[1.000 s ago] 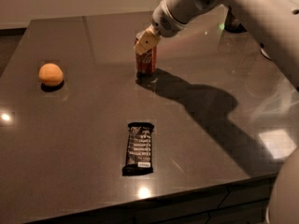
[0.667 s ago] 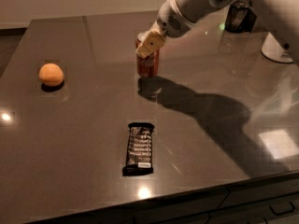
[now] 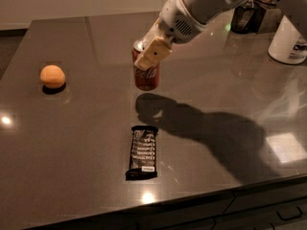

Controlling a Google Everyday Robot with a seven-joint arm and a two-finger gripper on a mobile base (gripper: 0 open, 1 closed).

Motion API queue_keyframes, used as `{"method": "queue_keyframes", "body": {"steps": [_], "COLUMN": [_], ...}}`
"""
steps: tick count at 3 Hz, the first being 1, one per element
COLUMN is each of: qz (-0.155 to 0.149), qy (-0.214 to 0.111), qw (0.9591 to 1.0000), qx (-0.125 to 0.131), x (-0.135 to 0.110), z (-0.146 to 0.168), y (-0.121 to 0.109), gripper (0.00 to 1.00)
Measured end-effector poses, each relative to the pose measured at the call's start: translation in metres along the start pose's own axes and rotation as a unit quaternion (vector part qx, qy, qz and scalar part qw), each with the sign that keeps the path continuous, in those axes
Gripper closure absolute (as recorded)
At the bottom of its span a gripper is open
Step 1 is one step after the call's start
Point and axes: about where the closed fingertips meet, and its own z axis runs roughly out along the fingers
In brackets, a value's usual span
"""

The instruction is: Move coke can near rxbar chocolate

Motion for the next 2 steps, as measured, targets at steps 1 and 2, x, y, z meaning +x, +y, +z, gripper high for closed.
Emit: {"method": "queue_keyframes", "body": {"steps": [1, 2], "qz": [-0.052, -0.081], "qy": [0.007, 0.011], "qw": [0.9978, 0.9945], "qx": [-0.041, -0.064], "x": [-0.009, -0.012], "z": [0.012, 0.021], "y": [0.036, 0.055], "gripper": [1.0, 1.0]}}
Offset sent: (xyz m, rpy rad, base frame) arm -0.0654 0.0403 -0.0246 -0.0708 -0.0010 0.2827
